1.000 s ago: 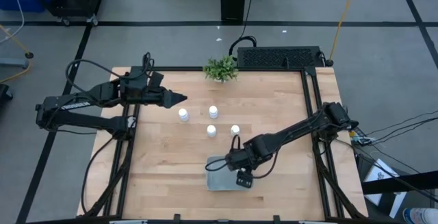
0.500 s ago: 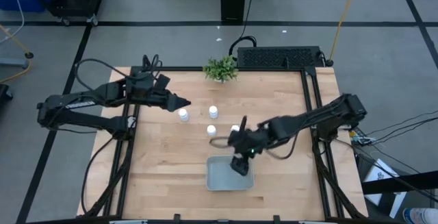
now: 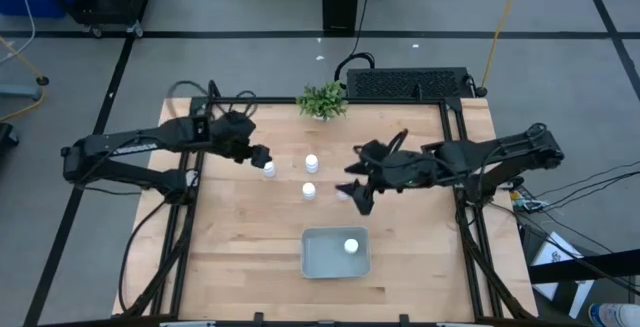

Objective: Pick and place pill bottles into a basket
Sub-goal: Put the white medicine bottle into the gray bin

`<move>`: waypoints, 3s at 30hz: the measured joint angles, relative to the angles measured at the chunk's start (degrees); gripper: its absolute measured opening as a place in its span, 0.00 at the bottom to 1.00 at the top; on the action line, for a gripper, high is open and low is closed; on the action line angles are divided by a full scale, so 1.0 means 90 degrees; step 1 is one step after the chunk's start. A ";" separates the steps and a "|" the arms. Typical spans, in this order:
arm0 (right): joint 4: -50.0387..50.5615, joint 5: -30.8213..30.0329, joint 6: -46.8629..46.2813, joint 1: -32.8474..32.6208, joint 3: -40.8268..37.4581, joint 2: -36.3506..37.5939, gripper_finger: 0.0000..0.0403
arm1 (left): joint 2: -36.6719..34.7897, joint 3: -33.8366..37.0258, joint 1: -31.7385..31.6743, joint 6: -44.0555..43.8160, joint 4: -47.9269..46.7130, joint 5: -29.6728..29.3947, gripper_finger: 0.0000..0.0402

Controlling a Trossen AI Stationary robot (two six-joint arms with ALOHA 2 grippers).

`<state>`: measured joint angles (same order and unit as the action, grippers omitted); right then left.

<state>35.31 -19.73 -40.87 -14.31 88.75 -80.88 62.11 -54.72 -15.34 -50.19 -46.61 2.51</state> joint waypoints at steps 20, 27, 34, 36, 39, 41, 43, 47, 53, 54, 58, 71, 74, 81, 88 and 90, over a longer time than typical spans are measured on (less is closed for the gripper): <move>-0.0088 -0.1087 0.0144 0.0012 0.0000 0.0078 0.66 | 0.2653 -0.1654 -0.0472 0.1853 -0.1508 -0.0586 0.66; -0.0091 -0.1182 0.0118 0.0010 0.0000 0.0078 0.66 | 0.2667 -0.1315 -0.0523 0.1742 -0.1515 -0.0590 0.66; -0.0092 -0.1183 0.0120 0.0023 0.0000 0.0078 0.65 | 0.2664 -0.1117 -0.0543 0.1673 -0.1358 -0.0587 0.66; -0.0092 -0.1178 0.0119 0.0043 0.0000 0.0078 0.65 | 0.2664 -0.0982 -0.0543 0.1615 -0.1107 -0.0510 0.66; -0.0092 -0.1177 0.0121 0.0046 0.0000 0.0078 0.65 | 0.2664 -0.0739 -0.0539 0.1432 -0.0763 -0.0107 0.66; -0.0092 -0.1174 0.0123 0.0044 -0.0002 0.0078 0.65 | 0.2664 -0.0660 -0.0448 0.1383 -0.0672 -0.0116 0.66; -0.0092 -0.1171 0.0120 0.0044 -0.0002 0.0078 0.64 | 0.2664 -0.0601 -0.0372 0.1319 -0.0665 -0.0283 0.66; -0.0092 -0.1169 0.0120 0.0044 -0.0002 0.0078 0.64 | 0.2662 -0.0505 -0.0287 0.1282 -0.0639 -0.0446 0.66; -0.0092 -0.1168 0.0120 0.0044 -0.0002 0.0078 0.64 | 0.2662 -0.0220 -0.0267 0.1153 -0.0279 -0.0454 0.66; -0.0092 -0.1168 0.0120 0.0044 -0.0002 0.0078 0.64 | 0.2662 -0.0202 -0.0261 0.1116 -0.0259 -0.0461 0.66; -0.0090 -0.1168 0.0130 0.0044 -0.0002 0.0079 0.64 | 0.2662 -0.0146 -0.0261 0.1169 -0.0275 -0.0501 0.66; -0.0092 -0.1168 0.0130 0.0049 -0.0005 0.0078 0.64 | 0.2684 0.0075 -0.0261 0.1079 0.0088 -0.0283 0.63; -0.0092 -0.1168 0.0135 0.0049 -0.0005 0.0078 0.64 | 0.2684 0.0075 -0.0261 0.1100 0.0062 -0.0284 0.58; -0.0092 -0.1170 0.0125 0.0051 -0.0005 0.0078 0.64 | 0.2684 0.0075 -0.0261 0.1109 0.0075 -0.0288 0.41; -0.0090 -0.1175 0.0188 0.0119 -0.0005 0.0078 0.64 | 0.2681 0.0075 -0.0229 0.1105 0.0068 -0.0232 0.43; -0.0090 -0.1175 0.0191 0.0156 -0.0005 0.0078 0.64 | 0.2646 0.0075 -0.0209 0.1109 0.0047 -0.0010 0.46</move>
<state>34.50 -30.30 -39.15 -12.90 88.71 -80.18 85.92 -54.04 -17.22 -40.21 -46.19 2.42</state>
